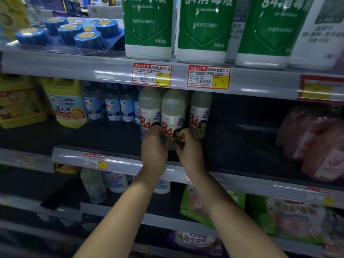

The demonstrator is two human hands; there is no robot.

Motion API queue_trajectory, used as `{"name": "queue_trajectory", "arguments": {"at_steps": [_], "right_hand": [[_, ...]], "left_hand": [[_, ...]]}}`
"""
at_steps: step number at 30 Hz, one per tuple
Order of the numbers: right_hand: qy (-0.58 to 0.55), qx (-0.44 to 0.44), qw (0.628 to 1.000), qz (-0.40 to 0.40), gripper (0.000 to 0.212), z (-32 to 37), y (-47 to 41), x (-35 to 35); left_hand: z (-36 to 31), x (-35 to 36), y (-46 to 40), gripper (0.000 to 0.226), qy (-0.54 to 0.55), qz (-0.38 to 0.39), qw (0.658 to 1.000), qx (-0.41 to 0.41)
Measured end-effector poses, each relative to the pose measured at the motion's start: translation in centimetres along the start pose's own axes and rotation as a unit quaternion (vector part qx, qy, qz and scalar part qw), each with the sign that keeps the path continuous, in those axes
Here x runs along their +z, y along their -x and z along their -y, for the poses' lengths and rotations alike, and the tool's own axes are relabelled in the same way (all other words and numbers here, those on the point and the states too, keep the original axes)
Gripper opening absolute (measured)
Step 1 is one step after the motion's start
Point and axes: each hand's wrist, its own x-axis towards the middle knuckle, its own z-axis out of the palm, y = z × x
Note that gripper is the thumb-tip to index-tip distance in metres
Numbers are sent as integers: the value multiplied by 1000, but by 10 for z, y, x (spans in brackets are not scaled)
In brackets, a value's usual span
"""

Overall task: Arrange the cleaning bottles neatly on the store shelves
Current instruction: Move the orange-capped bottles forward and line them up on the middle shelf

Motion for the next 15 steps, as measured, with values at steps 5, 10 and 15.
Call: {"name": "queue_trajectory", "arguments": {"at_steps": [5,10,15], "right_hand": [[9,-13,1000,1,23,-2,-1,0],[8,-15,1000,13,21,-5,-3,1],[21,-25,999,15,22,-1,-1,-1]], "left_hand": [[1,1,-2,10,-24,6,999,21],[-1,2,-2,6,-26,6,999,26],[3,-1,2,7,-34,11,999,34]]}}
